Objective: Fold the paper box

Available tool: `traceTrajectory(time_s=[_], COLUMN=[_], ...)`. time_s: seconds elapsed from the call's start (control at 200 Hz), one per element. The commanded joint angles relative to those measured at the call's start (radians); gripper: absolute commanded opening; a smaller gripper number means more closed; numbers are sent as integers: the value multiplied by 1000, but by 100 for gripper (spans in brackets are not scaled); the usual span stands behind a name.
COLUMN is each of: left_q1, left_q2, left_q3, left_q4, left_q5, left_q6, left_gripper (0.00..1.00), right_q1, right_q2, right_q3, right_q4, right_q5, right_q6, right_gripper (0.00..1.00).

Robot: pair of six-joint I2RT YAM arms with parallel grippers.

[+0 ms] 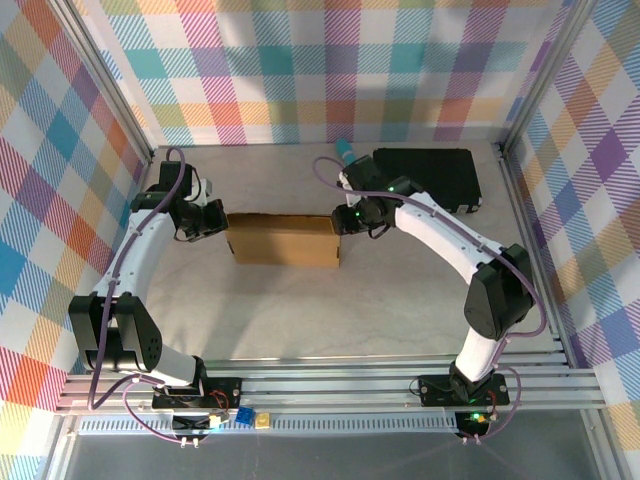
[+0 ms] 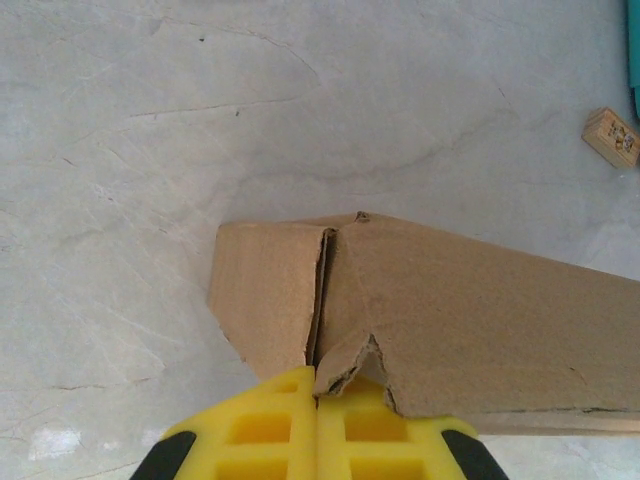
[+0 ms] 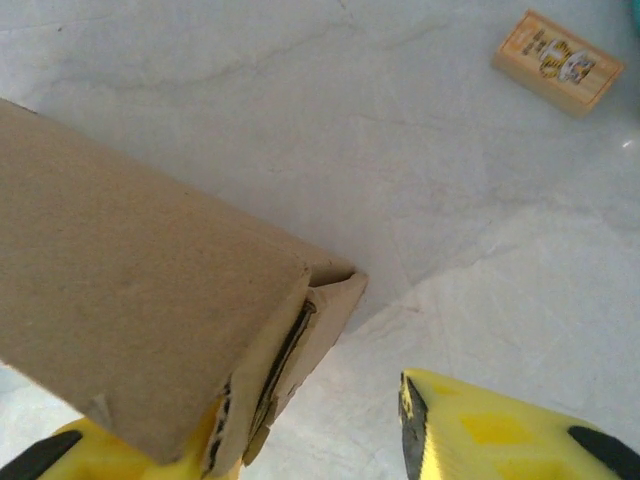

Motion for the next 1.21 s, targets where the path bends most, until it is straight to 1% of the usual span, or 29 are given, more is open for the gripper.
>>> traceTrajectory(time_s=[0.0,0.135,0.24,0.355,0.47,0.56,0.625,0.77,0.865,0.965,1.045,1.115,1.2], left_q1=[8,7,6,4,3,2,1,-1,-2,-2,-2,-2,-3], left_q2=[30,32,32,31,30,30,30,29,28,28,28,28,28], left_q3=[-8,-4,-5,-9,-5,-1,-1,-6,-6,-6,-7,-7,-9], left_q4=[-62,-58,-58,-57,-60,-62,-62,-57,-57,-56,-57,-57,-57], left_q5=[-16,-19,-19,-20,-24,-22,-24,-24,-26,-28,-30,-31,-28], left_q6=[3,-7,-8,-5,-5,-5,-7,-9,-10,-13,-13,-15,-16], left_gripper=[0,0,0,0,0,0,0,0,0,0,0,0,0], right_q1=[-4,-6,-12,-44,-108,-174,-201,-207,-207,-206,-206,-207,-206], right_q2=[-28,-35,-65,-107,-130,-143,-129,-89,-77,-68,-69,-86,-97], right_q3=[55,84,73,50,35,-20,-46,-84,-129,-173,-206,-231,-284], right_q4=[-51,-62,-49,3,35,102,145,240,305,339,342,325,402], right_q5=[-170,-268,-293,-317,-290,-353,-415,-515,-552,-593,-613,-594,-600], right_q6=[56,106,165,263,422,586,672,838,932,1010,1041,1047,1091], right_gripper=[48,51,53,55,61,64,64,67,72,74,75,78,79])
